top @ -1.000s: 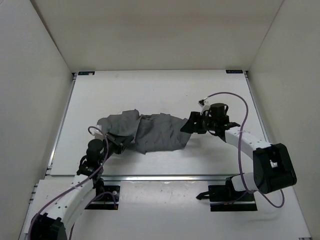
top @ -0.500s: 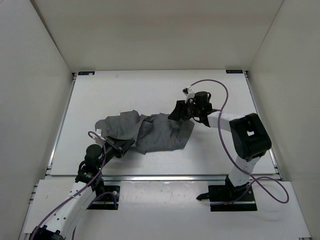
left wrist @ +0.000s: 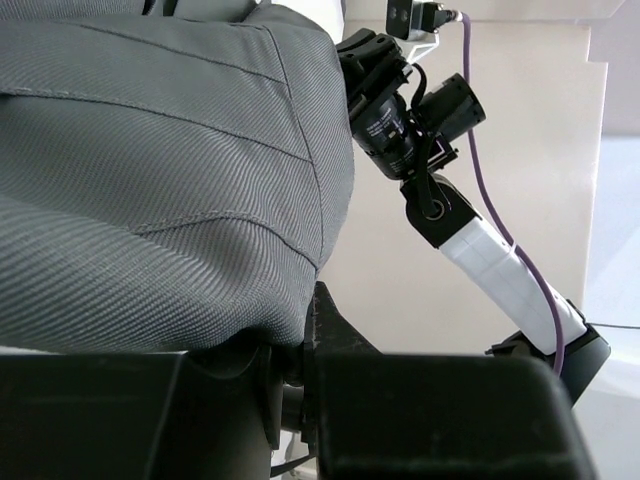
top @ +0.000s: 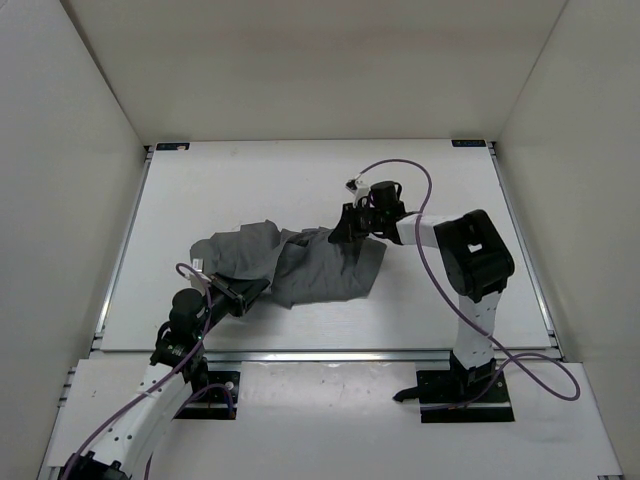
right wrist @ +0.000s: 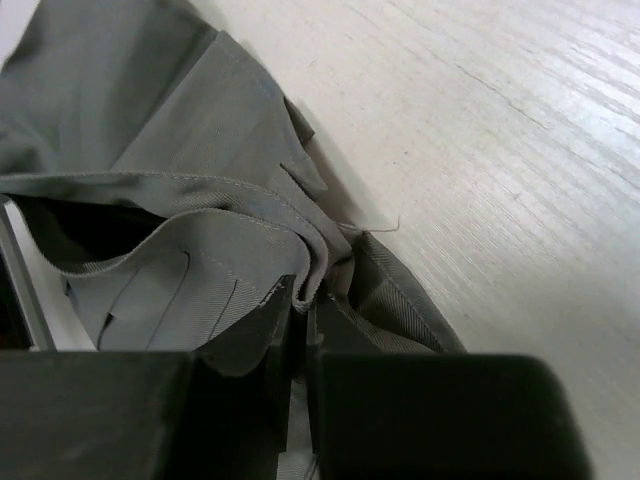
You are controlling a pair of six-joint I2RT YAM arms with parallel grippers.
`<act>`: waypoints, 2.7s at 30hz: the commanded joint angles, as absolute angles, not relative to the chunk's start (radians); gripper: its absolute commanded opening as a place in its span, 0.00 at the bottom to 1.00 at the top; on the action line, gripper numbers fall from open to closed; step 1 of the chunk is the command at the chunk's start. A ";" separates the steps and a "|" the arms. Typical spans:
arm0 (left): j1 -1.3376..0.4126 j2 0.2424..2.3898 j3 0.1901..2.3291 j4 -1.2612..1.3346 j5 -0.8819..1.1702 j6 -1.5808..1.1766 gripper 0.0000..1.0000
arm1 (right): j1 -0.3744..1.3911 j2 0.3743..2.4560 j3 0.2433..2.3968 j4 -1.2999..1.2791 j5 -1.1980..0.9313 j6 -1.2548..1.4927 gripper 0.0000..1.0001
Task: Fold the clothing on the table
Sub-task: Flatten the skirt out
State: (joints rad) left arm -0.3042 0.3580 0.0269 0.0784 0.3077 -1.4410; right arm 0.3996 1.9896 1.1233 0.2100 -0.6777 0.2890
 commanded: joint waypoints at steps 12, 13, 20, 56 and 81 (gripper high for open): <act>-0.181 0.840 0.820 -0.141 0.210 -0.968 0.00 | 0.322 1.380 1.345 -0.104 -0.522 0.080 0.01; -0.175 0.868 0.886 -0.138 0.224 -0.966 0.00 | 0.310 1.353 1.339 -0.126 -0.523 0.072 0.00; -0.163 0.897 1.048 -0.173 0.325 -0.974 0.00 | 0.224 1.112 1.332 -0.215 -0.644 0.064 0.01; -0.103 1.283 0.836 0.186 0.637 -1.000 0.20 | 0.178 1.609 1.569 -0.299 -0.687 0.087 0.09; -0.198 1.123 0.318 -0.028 0.242 -0.891 0.77 | 0.189 1.276 0.581 -0.051 -0.347 0.502 0.62</act>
State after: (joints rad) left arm -0.1883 1.0729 0.2863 -0.0490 0.3294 -0.9127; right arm 0.1764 1.2423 0.5926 -0.1226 -0.3733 0.4389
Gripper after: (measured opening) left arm 0.769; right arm 0.621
